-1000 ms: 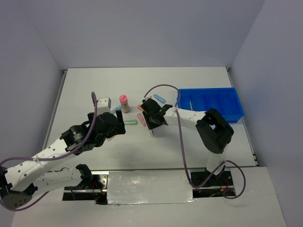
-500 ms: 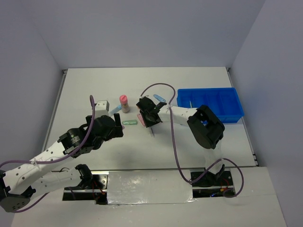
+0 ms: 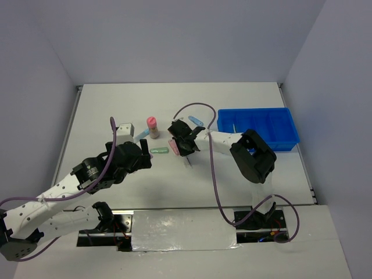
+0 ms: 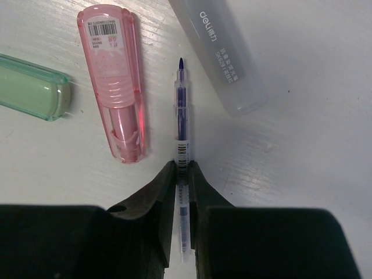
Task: Sort the stationery into containers
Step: Pick up the pen from the center of the board, then pick up the pen cap from the center of the board.
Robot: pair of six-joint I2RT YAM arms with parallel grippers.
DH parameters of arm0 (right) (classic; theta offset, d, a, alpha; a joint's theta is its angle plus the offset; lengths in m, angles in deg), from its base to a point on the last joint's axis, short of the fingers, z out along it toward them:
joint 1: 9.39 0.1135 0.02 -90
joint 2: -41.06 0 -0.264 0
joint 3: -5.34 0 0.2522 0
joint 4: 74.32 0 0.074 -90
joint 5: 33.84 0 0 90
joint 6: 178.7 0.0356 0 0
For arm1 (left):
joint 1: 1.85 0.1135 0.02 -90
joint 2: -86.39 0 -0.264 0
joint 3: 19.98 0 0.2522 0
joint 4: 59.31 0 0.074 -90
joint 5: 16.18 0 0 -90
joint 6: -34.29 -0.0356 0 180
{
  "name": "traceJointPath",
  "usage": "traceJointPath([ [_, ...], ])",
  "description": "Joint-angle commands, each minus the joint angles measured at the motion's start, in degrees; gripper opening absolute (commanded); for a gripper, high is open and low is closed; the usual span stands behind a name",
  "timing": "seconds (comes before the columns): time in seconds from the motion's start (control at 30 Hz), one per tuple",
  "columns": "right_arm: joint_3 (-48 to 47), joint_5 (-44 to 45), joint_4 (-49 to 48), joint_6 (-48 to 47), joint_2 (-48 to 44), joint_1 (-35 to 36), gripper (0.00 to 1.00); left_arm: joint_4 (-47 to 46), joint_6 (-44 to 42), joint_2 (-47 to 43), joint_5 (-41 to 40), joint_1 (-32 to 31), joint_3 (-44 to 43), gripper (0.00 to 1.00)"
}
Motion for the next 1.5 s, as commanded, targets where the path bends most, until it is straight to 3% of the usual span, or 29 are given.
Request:
traceJointPath([
  [0.0,1.8,-0.7,0.2,0.1,-0.5,0.2,0.14,-1.2,-0.2,-0.1,0.4,0.3,0.0,0.99],
  [0.1,1.4,0.3,1.3,0.0,-2.9,0.2,0.0,-2.0,-0.4,0.2,1.6,0.4,0.3,0.99],
  [0.4,1.0,5.4,6.9,-0.8,-21.9,-1.7,0.0,-4.3,6.1,10.8,4.0,0.4,-4.8,0.99],
  [0.6,11.4,2.9,7.6,0.6,-37.0,-9.4,0.0,-6.9,16.7,28.6,7.7,0.5,-9.6,0.99],
  [0.77,16.1,5.4,11.7,0.4,-44.1,-11.4,0.0,-6.7,20.1,45.7,11.5,0.5,-19.5,0.93],
  [0.93,20.9,5.0,12.4,0.0,-52.1,-13.1,0.0,-5.7,21.5,56.2,14.8,0.6,-27.4,0.89],
  [1.1,22.5,4.2,12.7,-1.1,-55.2,-13.4,0.0,-7.1,22.5,61.7,17.3,0.6,-28.5,0.69],
  [1.47,24.2,1.6,10.1,-1.5,-54.8,-13.3,0.0,-7.4,22.8,66.6,19.8,0.8,-27.0,0.65],
])
